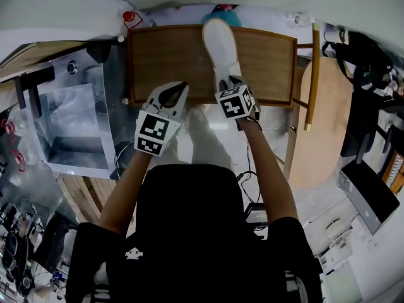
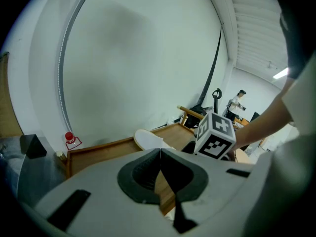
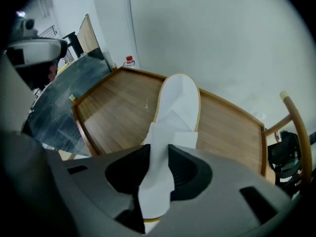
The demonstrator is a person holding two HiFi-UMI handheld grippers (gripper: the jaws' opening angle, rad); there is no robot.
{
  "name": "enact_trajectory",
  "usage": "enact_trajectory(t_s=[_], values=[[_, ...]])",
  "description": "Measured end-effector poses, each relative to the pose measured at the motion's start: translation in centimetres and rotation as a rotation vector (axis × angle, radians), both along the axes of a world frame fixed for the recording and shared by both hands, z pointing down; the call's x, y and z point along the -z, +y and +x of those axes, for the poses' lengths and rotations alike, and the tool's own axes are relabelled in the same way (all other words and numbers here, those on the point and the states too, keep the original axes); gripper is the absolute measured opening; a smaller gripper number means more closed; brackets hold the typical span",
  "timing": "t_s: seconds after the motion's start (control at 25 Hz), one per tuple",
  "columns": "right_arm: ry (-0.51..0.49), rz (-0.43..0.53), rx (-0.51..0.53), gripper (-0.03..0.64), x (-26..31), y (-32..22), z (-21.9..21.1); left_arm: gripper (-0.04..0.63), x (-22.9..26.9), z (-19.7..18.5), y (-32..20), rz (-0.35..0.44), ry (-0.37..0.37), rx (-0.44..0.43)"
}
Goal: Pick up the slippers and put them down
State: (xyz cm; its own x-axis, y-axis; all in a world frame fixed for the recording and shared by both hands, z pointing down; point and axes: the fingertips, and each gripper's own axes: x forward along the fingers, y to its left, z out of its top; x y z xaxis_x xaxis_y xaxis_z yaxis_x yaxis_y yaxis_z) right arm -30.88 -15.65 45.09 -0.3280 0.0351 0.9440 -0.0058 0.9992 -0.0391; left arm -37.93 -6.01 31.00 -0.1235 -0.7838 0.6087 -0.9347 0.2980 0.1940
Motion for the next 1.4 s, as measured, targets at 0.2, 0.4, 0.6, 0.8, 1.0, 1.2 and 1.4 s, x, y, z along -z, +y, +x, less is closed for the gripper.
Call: enact_trajectory(t_s=[0.2,0.4,0.6,0.8,1.0,1.2,1.4], values=[[0.013,0.002,-0.023,0.064,0.0,-0.2,0.1,0.006,0.0,-0.4,0.2,0.000,0.002,-0.002],[0.002,0.006,-0.025,0.037,0.3,-0.5,0.1,0.006,0.0,-0.6,0.0,0.002,-0.007,-0.006],[-0.017,0.035,0.005,0.017,1.2,-0.4,0.0,0.006,0.2,-0.6,0.4,0.003,-0.012,-0.008],[-0.052,0.039,-0.018,0.011,2.6,-0.5,0.2,0.006,1.0,-0.5,0.5,0.017,-0.022,-0.022],[-0.088,0.056,-0.048,0.009,4.6,-0.9,0.6,0.006,2.1,0.3,0.0,0.042,-0.032,-0.052],[-0.114,0.085,-0.078,0.009,6.6,-0.8,1.7,0.006,3.4,1.5,-0.1,0.071,-0.043,-0.091],[-0.156,0.111,-0.127,0.009,9.4,-0.4,3.2,0.006,5.1,2.7,0.3,0.103,-0.060,-0.133]])
